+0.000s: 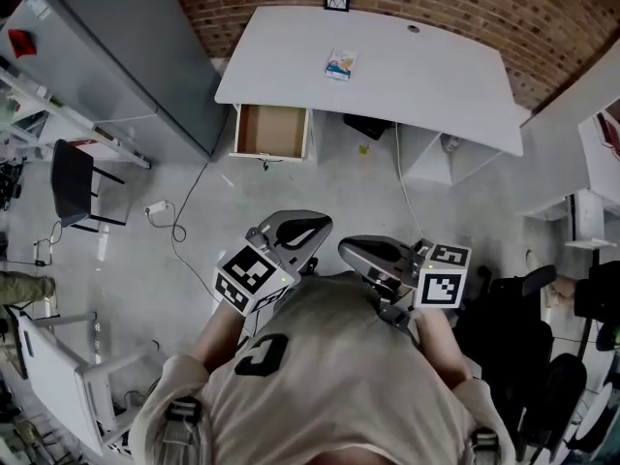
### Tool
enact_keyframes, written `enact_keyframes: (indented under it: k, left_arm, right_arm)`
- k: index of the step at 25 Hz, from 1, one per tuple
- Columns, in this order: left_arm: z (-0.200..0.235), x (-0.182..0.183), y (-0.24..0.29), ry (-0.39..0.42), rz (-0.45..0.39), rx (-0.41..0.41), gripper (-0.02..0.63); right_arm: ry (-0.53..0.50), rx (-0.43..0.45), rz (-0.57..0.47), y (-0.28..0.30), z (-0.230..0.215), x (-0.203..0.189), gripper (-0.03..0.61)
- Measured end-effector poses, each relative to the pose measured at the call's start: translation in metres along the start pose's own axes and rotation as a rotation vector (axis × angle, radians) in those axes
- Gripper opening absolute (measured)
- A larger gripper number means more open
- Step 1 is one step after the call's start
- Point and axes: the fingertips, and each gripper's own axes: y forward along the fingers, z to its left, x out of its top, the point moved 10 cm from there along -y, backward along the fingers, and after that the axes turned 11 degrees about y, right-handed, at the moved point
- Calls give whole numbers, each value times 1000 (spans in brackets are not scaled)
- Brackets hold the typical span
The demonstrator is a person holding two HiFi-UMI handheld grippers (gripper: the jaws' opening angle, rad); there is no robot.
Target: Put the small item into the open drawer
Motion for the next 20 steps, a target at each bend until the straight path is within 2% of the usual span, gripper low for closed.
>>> enact_keyframes:
  k: [9,20]
  left_arm:
    - [-31,36,76,68,34,-28,5]
    - [-60,56,133,61,91,-18,5]
  right_arm:
    - [-12,28,-52,-71,-21,28,6]
    - [4,68,-52,-129,-40,47,6]
